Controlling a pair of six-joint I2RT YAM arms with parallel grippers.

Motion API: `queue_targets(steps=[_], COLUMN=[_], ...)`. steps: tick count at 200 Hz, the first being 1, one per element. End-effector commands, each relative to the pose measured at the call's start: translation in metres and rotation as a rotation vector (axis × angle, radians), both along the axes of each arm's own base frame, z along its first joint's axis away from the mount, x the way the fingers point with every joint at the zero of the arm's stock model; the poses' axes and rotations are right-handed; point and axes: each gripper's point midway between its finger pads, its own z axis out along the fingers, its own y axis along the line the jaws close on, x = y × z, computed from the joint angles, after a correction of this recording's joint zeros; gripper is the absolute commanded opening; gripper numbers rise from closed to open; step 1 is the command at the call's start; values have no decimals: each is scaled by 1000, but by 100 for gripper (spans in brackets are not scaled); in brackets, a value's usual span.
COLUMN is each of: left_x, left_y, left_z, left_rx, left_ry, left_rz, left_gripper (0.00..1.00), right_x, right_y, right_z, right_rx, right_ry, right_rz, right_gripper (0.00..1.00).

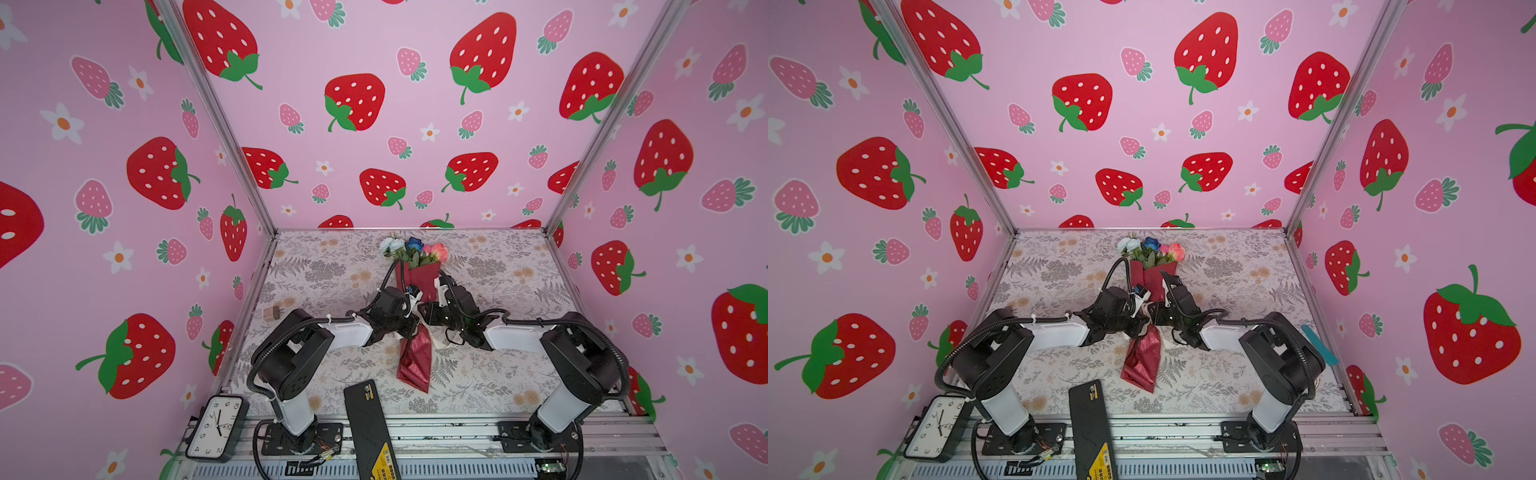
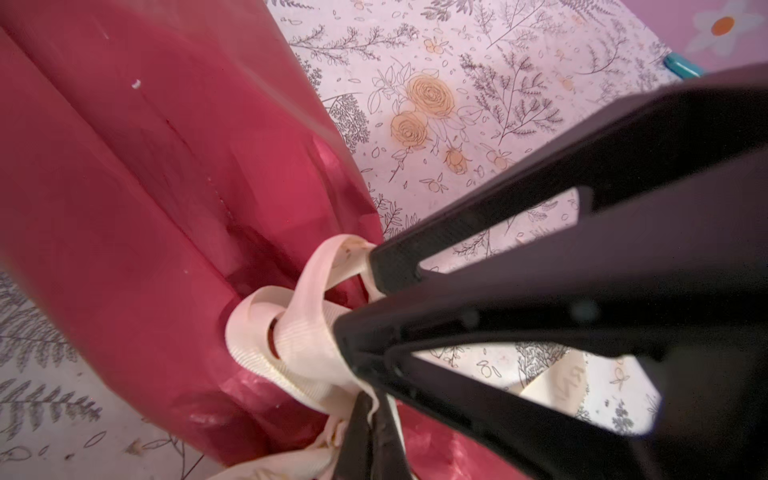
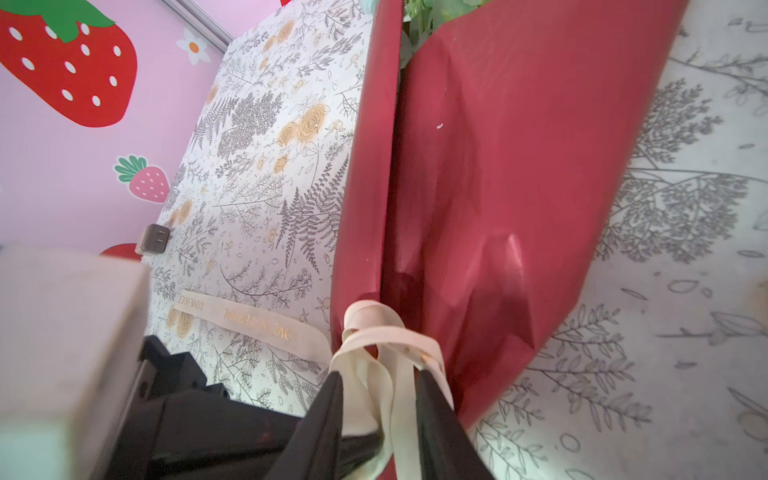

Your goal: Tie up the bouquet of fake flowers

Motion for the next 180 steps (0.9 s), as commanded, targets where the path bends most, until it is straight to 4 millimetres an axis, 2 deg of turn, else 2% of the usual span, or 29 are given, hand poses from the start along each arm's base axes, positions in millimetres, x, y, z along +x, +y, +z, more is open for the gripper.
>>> queue_targets(steps=[1, 23, 49, 68, 138, 180], left_x=[3, 2, 1, 1, 0, -1], left_y=[1, 1, 2, 2, 0, 0], left_z=[1, 0, -2, -1, 0, -1], left_rx=[-8, -10, -12, -17, -25, -27], left_ry=[-7, -8, -7, -9, -9, -8], left_rz=[13, 9, 9, 10, 3, 0], left_gripper=[0, 0, 0, 0, 0, 0], right_x=[-4, -6, -8, -7, -1, 4], right_y=[-14, -17, -10, -2, 17, 24], right_z=[5, 17, 28, 32, 12, 4], right_rx=[-9, 15, 74, 97, 70, 46], right_ry=[30, 38, 46, 44, 71, 67], right_rz=[-53, -75, -60, -37, 14, 32], right_gripper=[32, 32, 34, 29, 27, 22])
